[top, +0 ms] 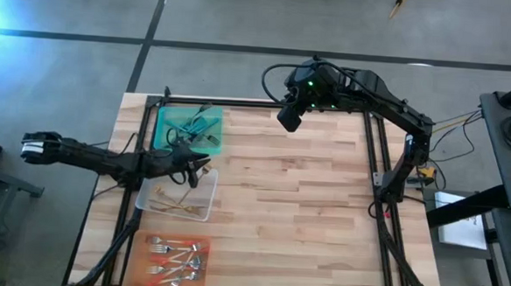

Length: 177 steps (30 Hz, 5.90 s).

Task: Sort silverware by color (type)
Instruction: Return to Home Position

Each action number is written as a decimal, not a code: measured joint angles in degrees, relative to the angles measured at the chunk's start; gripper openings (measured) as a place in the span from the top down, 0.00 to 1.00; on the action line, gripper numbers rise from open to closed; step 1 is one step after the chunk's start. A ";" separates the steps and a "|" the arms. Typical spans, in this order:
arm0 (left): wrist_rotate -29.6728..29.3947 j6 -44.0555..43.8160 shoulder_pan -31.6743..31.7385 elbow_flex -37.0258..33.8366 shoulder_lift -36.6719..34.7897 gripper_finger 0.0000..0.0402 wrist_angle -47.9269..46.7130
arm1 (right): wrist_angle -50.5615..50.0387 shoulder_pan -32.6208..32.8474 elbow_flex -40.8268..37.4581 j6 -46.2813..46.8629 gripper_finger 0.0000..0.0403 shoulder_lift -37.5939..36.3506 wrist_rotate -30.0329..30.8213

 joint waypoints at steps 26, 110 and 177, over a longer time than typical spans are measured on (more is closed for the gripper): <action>-0.38 20.06 3.35 -2.23 -46.34 0.84 -19.67 | 0.02 0.00 0.01 -0.13 0.83 0.00 0.00; -0.36 18.93 3.99 -1.99 -45.93 0.84 -17.29 | 91.07 -12.46 -121.77 -17.65 0.83 -95.61 -0.25; -0.38 18.93 4.00 -1.99 -45.93 0.84 -17.30 | 55.17 -17.76 -121.94 -14.96 0.83 -88.39 -0.07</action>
